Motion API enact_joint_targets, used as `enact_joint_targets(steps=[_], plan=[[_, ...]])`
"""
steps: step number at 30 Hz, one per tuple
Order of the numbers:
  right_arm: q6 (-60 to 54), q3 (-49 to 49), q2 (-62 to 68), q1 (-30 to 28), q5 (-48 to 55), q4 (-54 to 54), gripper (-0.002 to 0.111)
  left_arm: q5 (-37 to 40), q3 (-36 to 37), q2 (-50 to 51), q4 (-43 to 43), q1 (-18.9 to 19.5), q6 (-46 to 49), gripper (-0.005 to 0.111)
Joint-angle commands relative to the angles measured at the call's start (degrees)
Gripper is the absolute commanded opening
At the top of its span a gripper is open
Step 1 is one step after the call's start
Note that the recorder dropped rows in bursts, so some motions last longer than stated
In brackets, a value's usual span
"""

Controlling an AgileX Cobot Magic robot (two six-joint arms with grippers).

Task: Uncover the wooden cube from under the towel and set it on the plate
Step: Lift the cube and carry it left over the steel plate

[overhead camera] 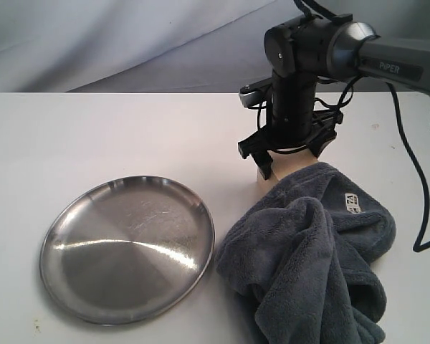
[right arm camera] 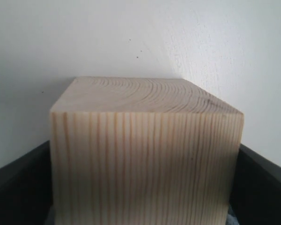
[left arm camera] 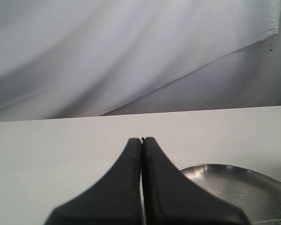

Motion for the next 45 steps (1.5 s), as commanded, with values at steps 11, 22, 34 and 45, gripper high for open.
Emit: enact_joint_targets(steps=[11,22,34,45], plan=[[0.6,-8.5,-0.2,-0.4,0.2,0.8,0.000,0.0,0.3,-0.2,-0.1,-0.3,-0.1,0.000],[0.3,-11.9,-1.7,-0.3,0.2,1.3,0.000,0.0,0.3,-0.2,-0.1,-0.3,-0.1,0.000],[0.0,-11.9,-4.8,3.7,0.2,2.5,0.000,0.0,0.3,-0.2,-0.1,-0.3,-0.1,0.000],[0.0,-11.9,-4.8,13.3,0.2,3.0,0.000,0.0,0.3,-0.2,-0.1,-0.3,-0.1,0.000]])
